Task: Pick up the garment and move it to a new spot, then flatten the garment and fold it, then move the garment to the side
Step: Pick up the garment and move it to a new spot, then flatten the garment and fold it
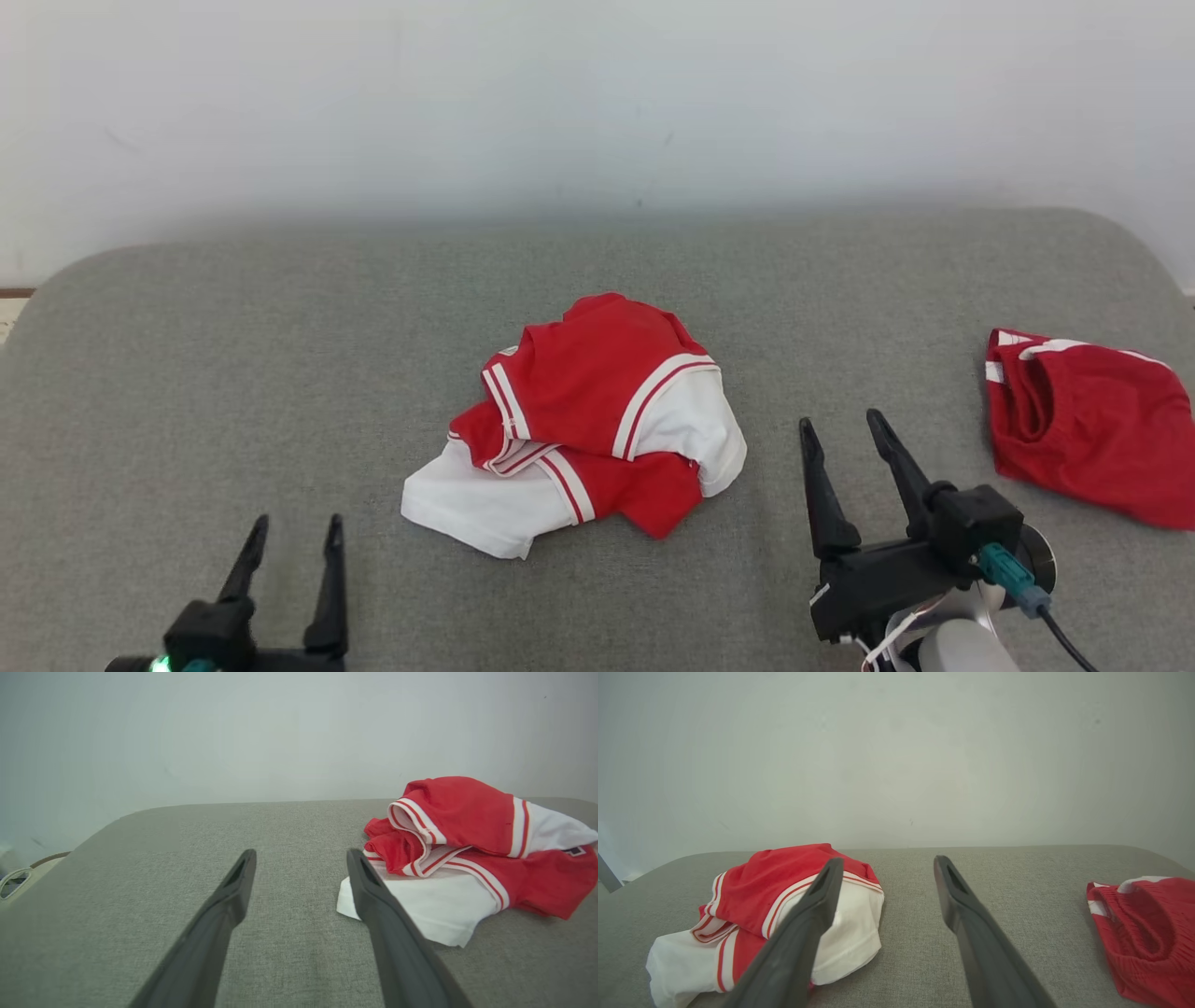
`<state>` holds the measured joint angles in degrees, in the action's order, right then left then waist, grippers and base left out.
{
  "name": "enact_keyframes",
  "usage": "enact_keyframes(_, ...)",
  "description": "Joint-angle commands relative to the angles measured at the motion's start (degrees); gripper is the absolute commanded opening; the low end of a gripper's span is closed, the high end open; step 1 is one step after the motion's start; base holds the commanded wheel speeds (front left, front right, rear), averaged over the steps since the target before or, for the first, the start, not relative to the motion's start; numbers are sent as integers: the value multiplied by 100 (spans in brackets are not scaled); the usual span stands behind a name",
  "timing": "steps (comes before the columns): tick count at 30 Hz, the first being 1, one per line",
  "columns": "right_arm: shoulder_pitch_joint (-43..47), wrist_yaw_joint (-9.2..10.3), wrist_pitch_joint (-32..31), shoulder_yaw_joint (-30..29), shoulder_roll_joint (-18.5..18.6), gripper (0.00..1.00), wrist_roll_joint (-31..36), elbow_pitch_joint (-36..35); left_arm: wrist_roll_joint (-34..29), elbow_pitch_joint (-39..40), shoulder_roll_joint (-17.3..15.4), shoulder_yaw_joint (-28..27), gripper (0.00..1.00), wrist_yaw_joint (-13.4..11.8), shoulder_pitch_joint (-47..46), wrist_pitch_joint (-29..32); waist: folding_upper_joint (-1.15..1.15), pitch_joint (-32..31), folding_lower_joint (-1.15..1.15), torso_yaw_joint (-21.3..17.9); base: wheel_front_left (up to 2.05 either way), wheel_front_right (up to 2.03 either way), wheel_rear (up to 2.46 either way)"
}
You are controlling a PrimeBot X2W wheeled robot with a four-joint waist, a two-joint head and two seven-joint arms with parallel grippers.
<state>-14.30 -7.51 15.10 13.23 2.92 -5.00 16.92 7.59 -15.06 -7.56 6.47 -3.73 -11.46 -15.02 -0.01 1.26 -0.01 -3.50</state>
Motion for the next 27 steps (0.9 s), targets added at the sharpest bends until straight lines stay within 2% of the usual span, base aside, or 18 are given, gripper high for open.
enact_keyframes(1,147,3,4,20,0,100,-15,2,-47,75,-1,-163,100,-76,231,-21,1,-60,1,47,0,0,0)
enact_keyframes(10,306,3,4,-1,-1,100,39,52,-114,565,191,-1033,100,-344,1109,-21,1,-98,1,69,0,0,0)
enact_keyframes(16,317,3,4,-21,-1,100,134,94,-206,764,323,-1166,100,-269,1331,-21,1,-70,1,196,0,0,0)
enact_keyframes(23,33,3,4,342,-2,100,259,210,-157,720,426,-1119,100,-83,1096,-21,1,63,1,553,0,0,0)
enact_keyframes(27,-359,3,4,622,20,100,493,516,-152,718,451,-1031,100,3,1024,-21,1,197,1,806,0,0,0)
